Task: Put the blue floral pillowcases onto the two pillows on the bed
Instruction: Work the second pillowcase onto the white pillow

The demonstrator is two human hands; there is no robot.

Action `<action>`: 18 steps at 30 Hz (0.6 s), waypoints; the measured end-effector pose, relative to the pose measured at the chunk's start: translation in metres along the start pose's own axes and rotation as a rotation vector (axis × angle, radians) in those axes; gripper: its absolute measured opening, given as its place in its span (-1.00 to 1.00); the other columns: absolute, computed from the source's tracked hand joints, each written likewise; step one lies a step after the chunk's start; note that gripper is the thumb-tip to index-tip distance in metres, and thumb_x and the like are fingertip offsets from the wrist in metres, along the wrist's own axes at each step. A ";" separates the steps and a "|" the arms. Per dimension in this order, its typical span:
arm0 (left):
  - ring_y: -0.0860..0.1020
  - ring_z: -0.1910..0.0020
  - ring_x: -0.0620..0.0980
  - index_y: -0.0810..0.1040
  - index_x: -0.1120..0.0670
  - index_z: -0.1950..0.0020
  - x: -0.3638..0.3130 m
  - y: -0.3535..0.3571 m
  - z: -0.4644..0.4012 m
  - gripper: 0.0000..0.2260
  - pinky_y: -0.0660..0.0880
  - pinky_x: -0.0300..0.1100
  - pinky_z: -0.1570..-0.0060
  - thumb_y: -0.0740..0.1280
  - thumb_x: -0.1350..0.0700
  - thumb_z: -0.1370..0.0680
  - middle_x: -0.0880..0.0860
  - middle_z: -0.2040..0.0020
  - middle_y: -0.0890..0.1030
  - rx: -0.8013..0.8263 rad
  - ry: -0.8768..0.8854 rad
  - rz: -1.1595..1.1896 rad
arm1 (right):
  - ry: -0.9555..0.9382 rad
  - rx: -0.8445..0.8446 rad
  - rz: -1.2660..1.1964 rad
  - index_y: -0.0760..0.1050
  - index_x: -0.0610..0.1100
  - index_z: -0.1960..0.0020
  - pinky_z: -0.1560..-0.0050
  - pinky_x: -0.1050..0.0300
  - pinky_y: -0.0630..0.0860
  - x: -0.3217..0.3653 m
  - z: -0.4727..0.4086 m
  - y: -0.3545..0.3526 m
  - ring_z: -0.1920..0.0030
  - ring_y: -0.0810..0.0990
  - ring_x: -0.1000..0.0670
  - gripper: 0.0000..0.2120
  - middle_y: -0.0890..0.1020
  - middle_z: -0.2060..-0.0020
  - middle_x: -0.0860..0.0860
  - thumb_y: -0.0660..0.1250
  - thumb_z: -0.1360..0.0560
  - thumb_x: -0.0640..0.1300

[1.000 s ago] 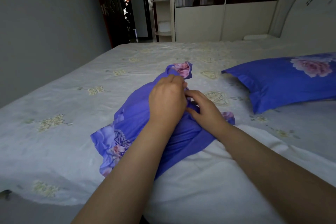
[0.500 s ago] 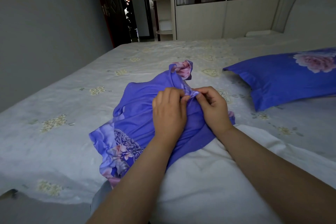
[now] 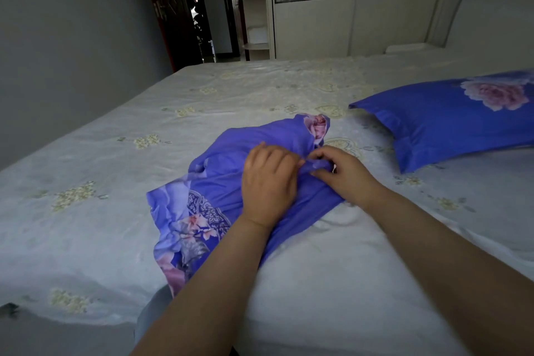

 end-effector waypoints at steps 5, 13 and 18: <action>0.46 0.33 0.10 0.54 0.14 0.19 -0.035 0.004 0.011 -0.78 0.33 -0.05 0.33 0.17 0.13 -0.57 0.09 0.32 0.49 0.083 0.045 0.005 | -0.174 -0.110 0.113 0.60 -0.22 -0.06 0.01 0.49 0.31 0.001 0.008 0.002 0.11 0.45 0.13 -0.76 0.48 0.12 0.00 0.26 -0.43 -0.25; 0.40 0.11 0.06 0.37 0.06 0.01 0.015 0.010 0.023 -0.91 0.35 -0.12 0.04 0.20 0.05 -0.58 0.10 0.07 0.48 0.036 -0.170 0.232 | -0.389 -0.221 0.005 0.60 -0.21 0.07 -0.03 0.29 0.43 0.061 0.037 -0.013 0.06 0.54 0.11 -0.86 0.59 0.14 0.04 0.27 -0.44 -0.30; 0.38 -0.10 0.06 0.43 0.11 -0.17 0.025 0.000 0.020 -0.67 0.27 -0.21 -0.20 0.15 -0.12 -0.60 0.06 -0.15 0.39 0.031 -0.132 0.154 | -0.162 0.046 0.185 0.33 -0.03 0.28 0.27 0.12 0.33 0.057 0.025 0.009 0.30 0.38 0.09 -0.79 0.40 0.37 0.11 0.35 -0.36 0.00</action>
Point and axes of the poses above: each hand's wrist, its own z-axis away from the middle knuckle, its own y-axis out of the palm, x = y × z, the point moved 10 cm from there along -z, towards the middle knuckle
